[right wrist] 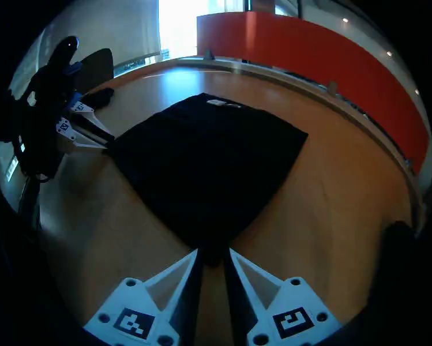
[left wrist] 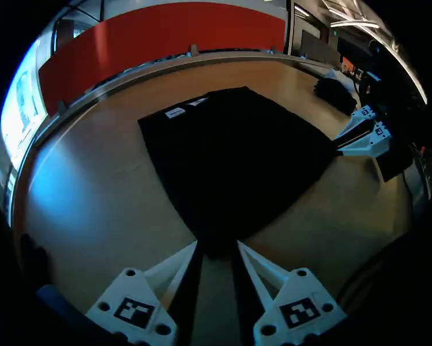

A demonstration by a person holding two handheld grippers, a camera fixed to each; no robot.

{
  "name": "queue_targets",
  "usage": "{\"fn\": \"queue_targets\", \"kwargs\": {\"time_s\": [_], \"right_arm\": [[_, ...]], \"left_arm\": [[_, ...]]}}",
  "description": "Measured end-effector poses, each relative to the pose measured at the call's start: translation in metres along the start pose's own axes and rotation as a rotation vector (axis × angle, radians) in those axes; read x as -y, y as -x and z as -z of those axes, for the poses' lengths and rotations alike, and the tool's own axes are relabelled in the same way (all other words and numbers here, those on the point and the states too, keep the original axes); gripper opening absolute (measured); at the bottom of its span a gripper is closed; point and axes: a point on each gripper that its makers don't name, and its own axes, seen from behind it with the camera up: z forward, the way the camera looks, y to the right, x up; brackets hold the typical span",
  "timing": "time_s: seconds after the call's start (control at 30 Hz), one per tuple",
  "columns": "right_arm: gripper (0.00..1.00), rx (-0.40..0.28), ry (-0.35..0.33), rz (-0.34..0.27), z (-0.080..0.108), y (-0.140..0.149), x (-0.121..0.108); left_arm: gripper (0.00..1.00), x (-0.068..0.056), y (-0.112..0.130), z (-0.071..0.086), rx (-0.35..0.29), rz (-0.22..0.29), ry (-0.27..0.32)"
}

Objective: Fold towel

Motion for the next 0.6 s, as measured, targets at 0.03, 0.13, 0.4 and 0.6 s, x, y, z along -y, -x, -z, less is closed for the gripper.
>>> {"fn": "queue_targets", "kwargs": {"time_s": [0.03,0.13,0.4,0.6], "right_arm": [[0.19,0.001,0.001,-0.001,0.0,0.0,0.0],[0.18,0.003,0.005,-0.003,-0.001,-0.002,0.001],[0.13,-0.022,0.011,-0.033,0.005,-0.011,0.0],[0.12,-0.019,0.005,-0.042,0.008,-0.009,0.0]], "left_arm": [[0.25,0.0,0.0,0.0,0.002,0.002,-0.002],[0.17,-0.002,0.0,0.0,0.006,0.005,-0.007],[0.1,-0.008,0.0,0.002,0.006,0.016,-0.004],[0.1,-0.01,0.001,0.003,0.005,0.028,-0.005]]}}
